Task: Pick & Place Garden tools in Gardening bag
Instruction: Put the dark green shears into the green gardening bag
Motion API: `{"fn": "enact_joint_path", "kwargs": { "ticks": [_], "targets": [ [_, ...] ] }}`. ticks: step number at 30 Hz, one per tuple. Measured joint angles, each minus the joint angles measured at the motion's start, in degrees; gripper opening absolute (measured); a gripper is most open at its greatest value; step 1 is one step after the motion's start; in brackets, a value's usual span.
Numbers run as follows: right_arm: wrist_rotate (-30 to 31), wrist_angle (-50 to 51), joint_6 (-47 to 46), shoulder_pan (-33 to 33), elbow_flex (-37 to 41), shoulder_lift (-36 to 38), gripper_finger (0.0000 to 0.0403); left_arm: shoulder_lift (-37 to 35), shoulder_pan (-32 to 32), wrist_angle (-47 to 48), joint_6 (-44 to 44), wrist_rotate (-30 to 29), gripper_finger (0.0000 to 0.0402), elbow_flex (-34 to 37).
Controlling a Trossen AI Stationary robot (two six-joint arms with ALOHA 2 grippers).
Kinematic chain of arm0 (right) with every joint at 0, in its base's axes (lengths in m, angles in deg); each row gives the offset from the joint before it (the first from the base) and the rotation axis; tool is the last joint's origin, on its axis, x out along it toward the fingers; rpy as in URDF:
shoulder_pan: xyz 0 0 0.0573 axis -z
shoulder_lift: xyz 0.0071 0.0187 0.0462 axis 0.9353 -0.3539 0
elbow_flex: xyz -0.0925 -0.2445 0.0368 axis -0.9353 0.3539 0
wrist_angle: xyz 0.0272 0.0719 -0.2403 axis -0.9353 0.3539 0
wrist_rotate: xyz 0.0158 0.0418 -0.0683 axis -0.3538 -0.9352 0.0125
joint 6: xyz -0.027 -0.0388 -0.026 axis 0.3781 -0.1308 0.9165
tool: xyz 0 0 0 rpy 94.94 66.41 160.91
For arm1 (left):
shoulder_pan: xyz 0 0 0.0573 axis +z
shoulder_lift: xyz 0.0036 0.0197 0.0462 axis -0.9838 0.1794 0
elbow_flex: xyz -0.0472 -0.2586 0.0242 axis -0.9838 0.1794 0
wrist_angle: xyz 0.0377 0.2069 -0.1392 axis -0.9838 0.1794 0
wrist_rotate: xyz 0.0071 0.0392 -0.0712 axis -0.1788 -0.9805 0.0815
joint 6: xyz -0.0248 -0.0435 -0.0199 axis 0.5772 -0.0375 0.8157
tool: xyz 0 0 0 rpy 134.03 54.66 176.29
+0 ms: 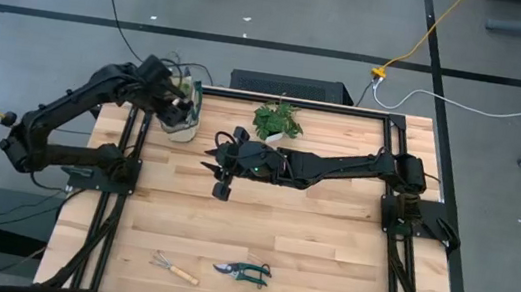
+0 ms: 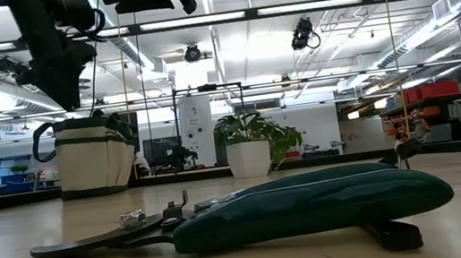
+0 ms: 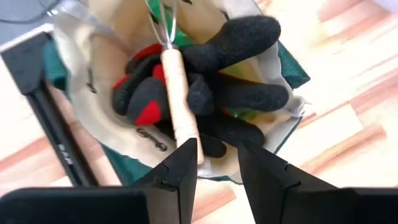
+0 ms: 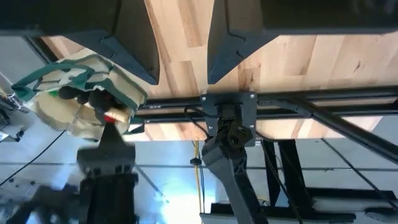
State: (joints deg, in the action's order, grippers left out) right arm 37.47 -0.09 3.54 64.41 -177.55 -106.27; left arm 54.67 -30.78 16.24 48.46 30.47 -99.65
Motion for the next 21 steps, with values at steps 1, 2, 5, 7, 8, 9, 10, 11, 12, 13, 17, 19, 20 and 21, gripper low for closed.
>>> {"fn": "enact_joint_path", "kwargs": {
  "ticks": [1, 2, 5, 7, 8, 9, 10, 11, 12, 13, 17, 19, 20, 21],
  "targets": [
    [-0.4, 0.6, -0.3, 0.0, 0.0, 0.0, 0.0135, -0.4, 0.0, 0.3, -0.3, -0.4, 0.0122, -0.3],
    [-1.1, 1.7, -0.8, -0.1, 0.0, 0.0, 0.0135, -0.9, -0.2, 0.7, -0.4, -0.4, 0.0122, -0.5],
    [-4.0, 6.5, -3.1, -0.3, 0.0, 0.0, 0.0135, -2.8, -1.0, 0.8, -1.4, 1.1, 0.0122, -0.5],
    [-5.5, 10.5, -4.4, -0.5, 0.0, 0.0, 0.0135, -4.7, -1.7, 0.8, -3.1, 2.7, 0.0122, -0.5],
    [-5.9, 12.8, -5.0, -0.7, 0.0, 0.0, 0.0135, -5.6, -2.1, 0.7, -4.1, 3.4, 0.0122, -0.5],
    [-6.0, 15.0, -5.7, -1.0, 0.0, 0.0, 0.0135, -6.5, -2.5, 0.6, -4.3, 4.2, 0.0122, -0.5],
    [-6.0, 17.1, -6.0, -1.2, 0.1, 0.0, 0.0135, -7.5, -3.0, 0.4, -4.5, 4.9, 0.0122, -0.5],
    [-6.0, 19.3, -6.3, -1.5, 0.1, 0.0, 0.0135, -8.6, -3.5, 0.0, -4.7, 5.7, 0.0122, -0.5],
    [-6.0, 21.0, -7.0, -1.9, 0.1, 0.0, 0.0135, -9.7, -4.1, -0.4, -4.9, 6.3, 0.0122, -0.5],
    [-6.3, 22.7, -7.6, -2.3, 0.1, 0.0, 0.0135, -10.9, -4.7, -0.7, -5.4, 6.8, 0.0122, -0.5],
    [-9.1, 26.7, -10.6, -3.9, 0.1, 0.0, 0.0135, -14.7, -7.1, -2.7, -5.7, 9.7, 0.0122, -0.5],
    [-9.8, 27.5, -12.1, -4.8, 0.1, 0.0, 0.0135, -16.4, -8.3, -3.6, -5.7, 10.9, 0.0122, -0.5],
    [-10.3, 27.9, -12.3, -5.3, 0.1, 0.0, 0.0135, -17.2, -8.9, -3.9, -5.7, 11.5, 0.0122, -0.5],
    [-10.9, 28.3, -12.6, -5.9, 0.1, 0.0, 0.0135, -17.9, -9.5, -4.0, -5.7, 12.2, 0.0122, -0.5]
  ]
}}
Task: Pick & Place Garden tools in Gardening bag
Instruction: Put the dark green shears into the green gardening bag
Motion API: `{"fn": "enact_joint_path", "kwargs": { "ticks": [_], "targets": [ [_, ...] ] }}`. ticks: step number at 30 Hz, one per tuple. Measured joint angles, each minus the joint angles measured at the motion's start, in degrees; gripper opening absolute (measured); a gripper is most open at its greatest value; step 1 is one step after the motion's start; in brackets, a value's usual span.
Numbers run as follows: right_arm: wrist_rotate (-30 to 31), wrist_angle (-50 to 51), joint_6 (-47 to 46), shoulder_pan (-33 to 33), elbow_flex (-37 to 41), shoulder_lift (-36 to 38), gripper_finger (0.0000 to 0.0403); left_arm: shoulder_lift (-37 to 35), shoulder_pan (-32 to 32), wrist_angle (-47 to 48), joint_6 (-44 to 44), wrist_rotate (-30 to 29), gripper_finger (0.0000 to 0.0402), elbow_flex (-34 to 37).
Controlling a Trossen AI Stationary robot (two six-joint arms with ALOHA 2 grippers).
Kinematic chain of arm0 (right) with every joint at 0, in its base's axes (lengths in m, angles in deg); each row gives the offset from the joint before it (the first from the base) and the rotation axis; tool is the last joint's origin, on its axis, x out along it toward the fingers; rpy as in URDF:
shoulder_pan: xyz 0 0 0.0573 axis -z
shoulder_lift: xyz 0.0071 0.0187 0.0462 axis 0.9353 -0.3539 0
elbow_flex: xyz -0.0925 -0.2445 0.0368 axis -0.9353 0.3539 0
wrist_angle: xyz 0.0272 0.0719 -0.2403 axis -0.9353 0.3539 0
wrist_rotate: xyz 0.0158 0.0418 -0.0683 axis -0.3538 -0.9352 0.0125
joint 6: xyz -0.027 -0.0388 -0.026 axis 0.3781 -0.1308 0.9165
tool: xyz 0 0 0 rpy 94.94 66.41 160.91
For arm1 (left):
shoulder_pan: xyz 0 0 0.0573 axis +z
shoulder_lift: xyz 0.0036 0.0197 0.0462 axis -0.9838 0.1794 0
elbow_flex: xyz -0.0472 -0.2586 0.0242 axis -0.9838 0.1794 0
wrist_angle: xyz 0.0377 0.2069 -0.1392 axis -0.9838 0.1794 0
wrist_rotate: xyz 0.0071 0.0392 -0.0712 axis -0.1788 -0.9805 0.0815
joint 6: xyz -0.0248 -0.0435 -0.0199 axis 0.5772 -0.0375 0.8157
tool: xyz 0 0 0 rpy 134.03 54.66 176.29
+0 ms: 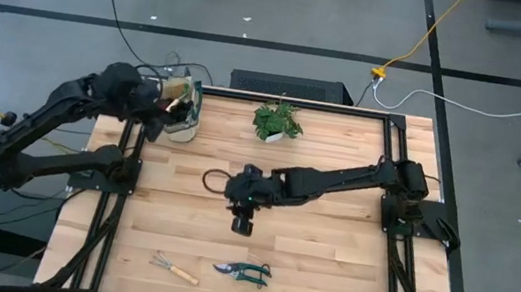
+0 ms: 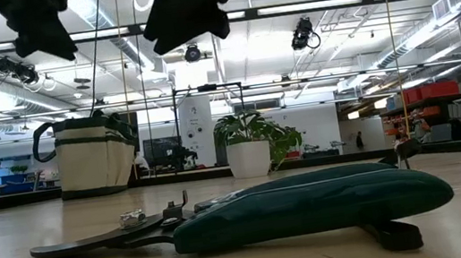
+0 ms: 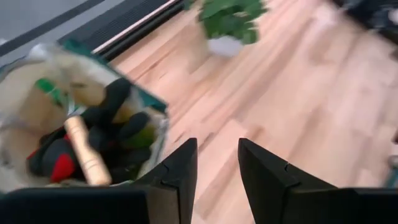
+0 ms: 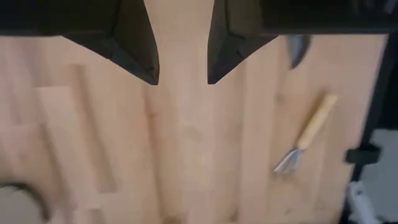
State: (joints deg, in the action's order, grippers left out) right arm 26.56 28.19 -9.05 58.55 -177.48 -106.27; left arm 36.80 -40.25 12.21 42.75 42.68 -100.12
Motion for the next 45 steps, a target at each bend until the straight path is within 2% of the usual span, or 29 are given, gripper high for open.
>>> {"fn": "enact_joint_path", "kwargs": {
  "ticks": [10, 21, 32, 45],
  "targets": [
    [-1.0, 5.4, -6.8, -6.7, 0.0, 0.0, 0.0135, -3.9, -5.6, -0.4, 0.2, 0.9, 0.0122, 0.0],
    [0.8, 9.3, -16.4, -13.6, 0.0, -3.3, 0.0135, -3.9, -8.1, -1.2, 0.4, 0.6, 0.0122, 0.0],
    [1.0, 11.1, -18.7, -14.5, 0.0, -9.3, 0.0135, -3.9, -8.2, -2.1, 0.5, 0.6, 0.0122, 0.0],
    [-4.6, 12.0, -21.0, -15.4, -0.1, -13.7, 0.0135, -3.9, -8.2, -2.0, 0.4, 0.4, 0.0122, 0.0]
  ]
}}
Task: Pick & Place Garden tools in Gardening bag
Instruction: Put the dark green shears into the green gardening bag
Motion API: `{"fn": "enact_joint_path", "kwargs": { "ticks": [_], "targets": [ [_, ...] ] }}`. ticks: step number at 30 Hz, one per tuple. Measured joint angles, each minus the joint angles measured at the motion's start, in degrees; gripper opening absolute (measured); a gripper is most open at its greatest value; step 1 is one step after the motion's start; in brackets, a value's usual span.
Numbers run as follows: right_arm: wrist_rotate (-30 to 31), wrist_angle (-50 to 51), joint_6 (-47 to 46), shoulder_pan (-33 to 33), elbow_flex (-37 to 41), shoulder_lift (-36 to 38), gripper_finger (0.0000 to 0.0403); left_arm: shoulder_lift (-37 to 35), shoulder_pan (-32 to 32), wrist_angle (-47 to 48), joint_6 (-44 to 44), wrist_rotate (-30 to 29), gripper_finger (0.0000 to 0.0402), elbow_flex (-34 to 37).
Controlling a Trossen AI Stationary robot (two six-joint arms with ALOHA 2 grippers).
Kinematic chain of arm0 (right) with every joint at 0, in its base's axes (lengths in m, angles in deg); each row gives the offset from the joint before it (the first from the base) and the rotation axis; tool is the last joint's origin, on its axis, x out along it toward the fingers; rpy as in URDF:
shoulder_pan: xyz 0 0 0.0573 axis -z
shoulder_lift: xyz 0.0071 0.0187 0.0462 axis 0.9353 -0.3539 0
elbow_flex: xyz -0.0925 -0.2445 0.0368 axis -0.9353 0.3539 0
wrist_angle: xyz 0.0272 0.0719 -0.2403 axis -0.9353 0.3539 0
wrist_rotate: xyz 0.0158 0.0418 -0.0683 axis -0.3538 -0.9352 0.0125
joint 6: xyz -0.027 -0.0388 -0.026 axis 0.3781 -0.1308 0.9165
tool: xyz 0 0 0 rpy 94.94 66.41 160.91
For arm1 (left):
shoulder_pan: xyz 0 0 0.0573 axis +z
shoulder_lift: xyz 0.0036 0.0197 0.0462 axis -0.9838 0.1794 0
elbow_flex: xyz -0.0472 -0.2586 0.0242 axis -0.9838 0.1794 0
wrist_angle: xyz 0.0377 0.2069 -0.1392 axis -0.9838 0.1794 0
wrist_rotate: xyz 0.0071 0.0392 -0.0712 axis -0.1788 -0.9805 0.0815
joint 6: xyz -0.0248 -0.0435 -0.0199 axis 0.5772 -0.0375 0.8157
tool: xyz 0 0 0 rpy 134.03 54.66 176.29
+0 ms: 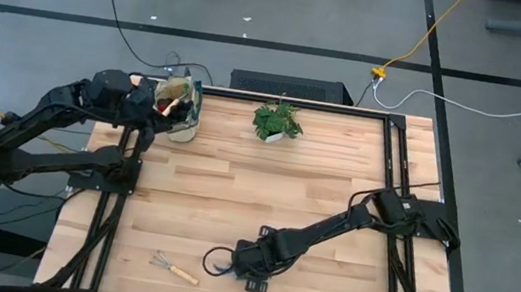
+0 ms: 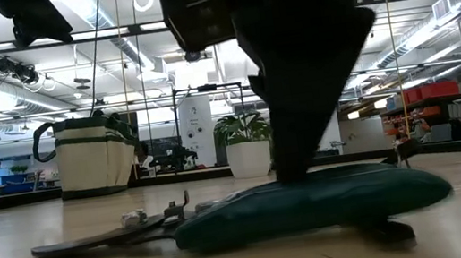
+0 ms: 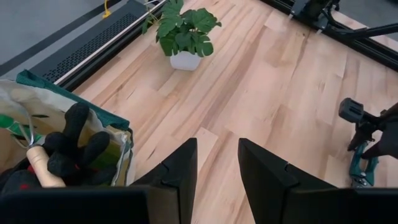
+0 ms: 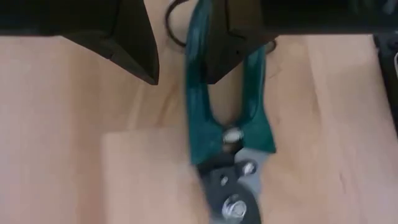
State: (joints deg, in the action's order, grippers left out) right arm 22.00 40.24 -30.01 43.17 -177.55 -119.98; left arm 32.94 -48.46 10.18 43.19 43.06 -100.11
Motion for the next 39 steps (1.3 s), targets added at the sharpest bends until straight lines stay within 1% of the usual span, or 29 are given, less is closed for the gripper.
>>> {"fn": "enact_joint_path", "kwargs": {
  "ticks": [3, 15, 18, 23, 24, 31, 36, 39],
  "targets": [
    [-0.4, 0.5, -0.4, -0.6, 0.0, -0.3, 0.0135, 0.0, 0.0, 0.0, 0.0, 0.0, 0.0122, 0.0],
    [1.8, 0.7, -1.7, -1.0, -0.1, -1.9, 0.0130, 0.0, 0.0, 0.0, 0.0, 0.0, 0.0122, 0.0],
    [2.5, 0.9, -2.2, -1.0, -0.1, -1.9, 0.0108, 0.0, 0.0, 0.0, 0.0, 0.0, 0.0122, 0.0],
    [3.3, 1.1, -1.8, -0.8, -0.1, -1.8, 0.0037, 0.0, 0.0, 0.0, -0.3, 0.0, 0.0122, 0.0],
    [3.4, 1.1, -1.2, -0.7, -0.1, -1.8, 0.0028, 0.0, 0.0, 0.0, -0.4, 0.0, 0.0122, 0.0],
    [4.3, 1.2, -0.3, 1.2, -0.1, -1.6, 0.0028, 0.0, 0.0, 0.0, -0.5, -0.2, 0.0122, 0.0],
    [9.4, 1.9, 2.4, 3.5, 0.1, -0.1, 0.0028, 0.0, 0.0, 0.0, -0.5, -0.2, 0.0122, 0.0],
    [10.5, 2.6, 2.9, 4.5, 0.1, 1.9, 0.0028, 0.0, 0.0, 0.0, -0.5, -0.2, 0.0122, 0.0]
  ]
}}
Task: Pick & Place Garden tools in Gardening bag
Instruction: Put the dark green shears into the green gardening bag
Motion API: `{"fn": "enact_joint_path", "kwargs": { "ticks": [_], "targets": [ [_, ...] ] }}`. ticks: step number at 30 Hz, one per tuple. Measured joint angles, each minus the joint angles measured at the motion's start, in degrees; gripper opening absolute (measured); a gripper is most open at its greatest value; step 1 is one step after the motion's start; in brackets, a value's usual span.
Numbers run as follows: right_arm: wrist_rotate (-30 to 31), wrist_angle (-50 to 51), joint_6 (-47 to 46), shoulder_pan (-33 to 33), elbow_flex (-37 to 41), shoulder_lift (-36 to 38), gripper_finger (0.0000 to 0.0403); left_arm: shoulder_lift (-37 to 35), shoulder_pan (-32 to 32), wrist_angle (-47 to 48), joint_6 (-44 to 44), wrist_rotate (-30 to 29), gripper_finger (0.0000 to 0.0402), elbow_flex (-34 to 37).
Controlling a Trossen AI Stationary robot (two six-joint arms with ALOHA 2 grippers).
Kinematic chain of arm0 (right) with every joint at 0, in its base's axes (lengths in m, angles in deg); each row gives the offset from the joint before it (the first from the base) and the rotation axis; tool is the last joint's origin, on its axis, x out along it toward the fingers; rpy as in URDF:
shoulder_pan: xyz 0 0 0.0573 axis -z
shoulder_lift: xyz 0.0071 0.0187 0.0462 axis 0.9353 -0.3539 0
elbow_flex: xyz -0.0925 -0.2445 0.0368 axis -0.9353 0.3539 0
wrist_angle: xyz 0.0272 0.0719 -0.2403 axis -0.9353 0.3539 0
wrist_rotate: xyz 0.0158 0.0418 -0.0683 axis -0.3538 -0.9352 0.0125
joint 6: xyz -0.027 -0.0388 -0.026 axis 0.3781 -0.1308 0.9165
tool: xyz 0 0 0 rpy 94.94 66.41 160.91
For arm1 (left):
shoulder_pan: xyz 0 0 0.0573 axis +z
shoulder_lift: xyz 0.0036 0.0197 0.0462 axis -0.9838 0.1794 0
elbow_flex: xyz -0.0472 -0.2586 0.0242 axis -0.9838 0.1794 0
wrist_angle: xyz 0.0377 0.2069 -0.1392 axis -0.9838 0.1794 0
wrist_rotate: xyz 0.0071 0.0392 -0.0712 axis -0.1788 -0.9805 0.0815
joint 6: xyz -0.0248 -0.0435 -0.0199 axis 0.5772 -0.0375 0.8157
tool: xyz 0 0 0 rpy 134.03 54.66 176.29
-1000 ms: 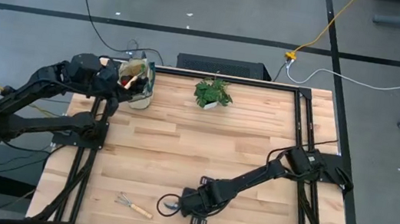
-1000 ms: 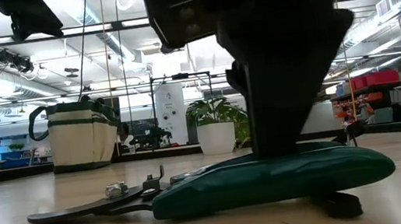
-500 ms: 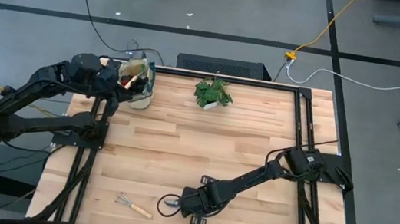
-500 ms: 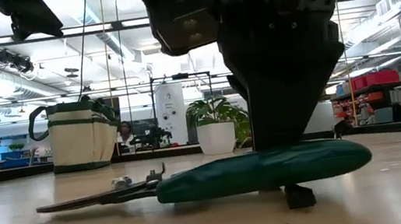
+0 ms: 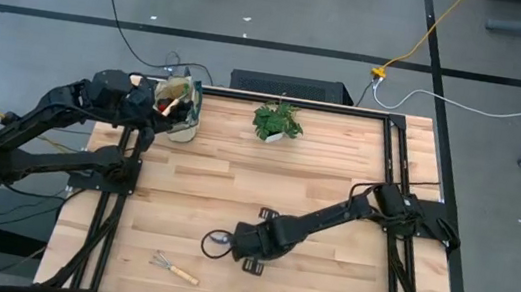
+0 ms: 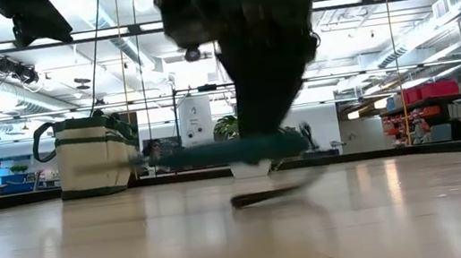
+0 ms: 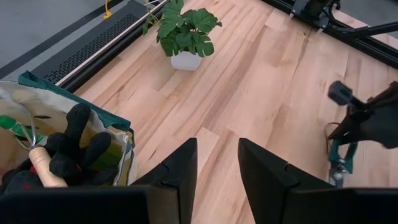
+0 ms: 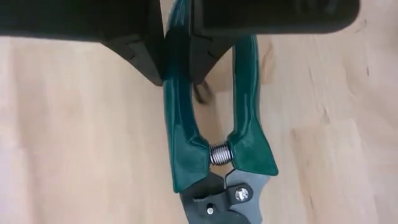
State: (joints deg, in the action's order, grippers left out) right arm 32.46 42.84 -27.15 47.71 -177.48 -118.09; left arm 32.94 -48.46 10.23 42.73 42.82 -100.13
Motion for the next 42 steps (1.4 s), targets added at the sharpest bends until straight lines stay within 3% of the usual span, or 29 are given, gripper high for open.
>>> {"fn": "enact_joint_path", "kwargs": {
  "ticks": [15, 23, 26, 32, 42],
  "targets": [
    [16.9, -1.9, 6.0, 6.0, 0.0, 11.5, 0.0028, 0.0, 0.0, -1.0, 0.0, 0.0, 0.0122, 0.0],
    [24.5, -11.3, 14.9, 9.2, 0.0, 16.4, 0.0028, 0.0, 0.0, -5.6, -0.6, 0.0, 0.0122, 0.0],
    [25.1, -16.8, 19.3, 10.4, 0.0, 17.2, 0.0028, 0.0, 0.0, -8.1, -2.1, 2.3, 0.0122, 0.0],
    [25.0, -27.0, 27.7, 13.4, 0.0, 17.4, 0.0028, 0.0, 0.0, -16.9, -3.4, 13.4, 0.0122, 0.0],
    [24.9, -40.0, 33.5, 17.5, 0.0, 17.4, 0.0028, 0.0, 0.0, -24.8, -2.7, 13.9, 0.0122, 1.4]
  ]
}}
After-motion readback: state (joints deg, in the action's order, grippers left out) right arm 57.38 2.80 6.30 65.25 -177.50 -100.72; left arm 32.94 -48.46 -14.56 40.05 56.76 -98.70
